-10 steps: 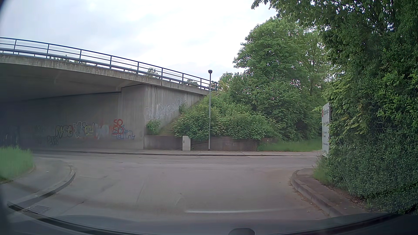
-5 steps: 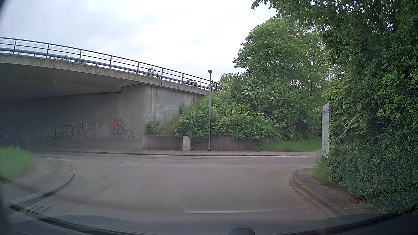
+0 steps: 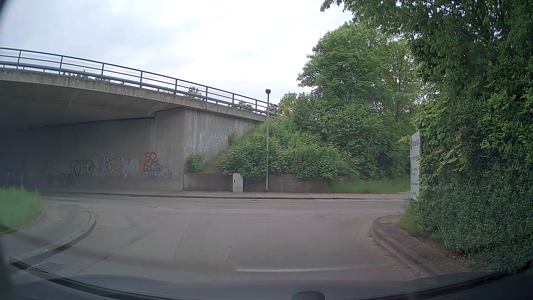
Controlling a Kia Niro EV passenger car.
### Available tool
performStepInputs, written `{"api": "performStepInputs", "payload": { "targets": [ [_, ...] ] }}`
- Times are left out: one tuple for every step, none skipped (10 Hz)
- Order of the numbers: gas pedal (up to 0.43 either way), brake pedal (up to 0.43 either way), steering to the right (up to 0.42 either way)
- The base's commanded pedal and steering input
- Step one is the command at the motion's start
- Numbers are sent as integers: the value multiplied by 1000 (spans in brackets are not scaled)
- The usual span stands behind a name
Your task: Follow the waypoints while adhering to traffic rules and regulations
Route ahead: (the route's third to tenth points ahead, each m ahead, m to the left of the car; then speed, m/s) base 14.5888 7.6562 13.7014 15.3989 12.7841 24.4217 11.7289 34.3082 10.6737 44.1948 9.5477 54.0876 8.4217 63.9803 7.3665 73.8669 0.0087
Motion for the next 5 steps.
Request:
{"api": "performStepInputs", "payload": {
  "targets": [
    [0, 268, -8],
    [0, 268, -8],
    [0, 268, -8],
    [0, 268, -8],
    [0, 268, -8]
  ]
}}
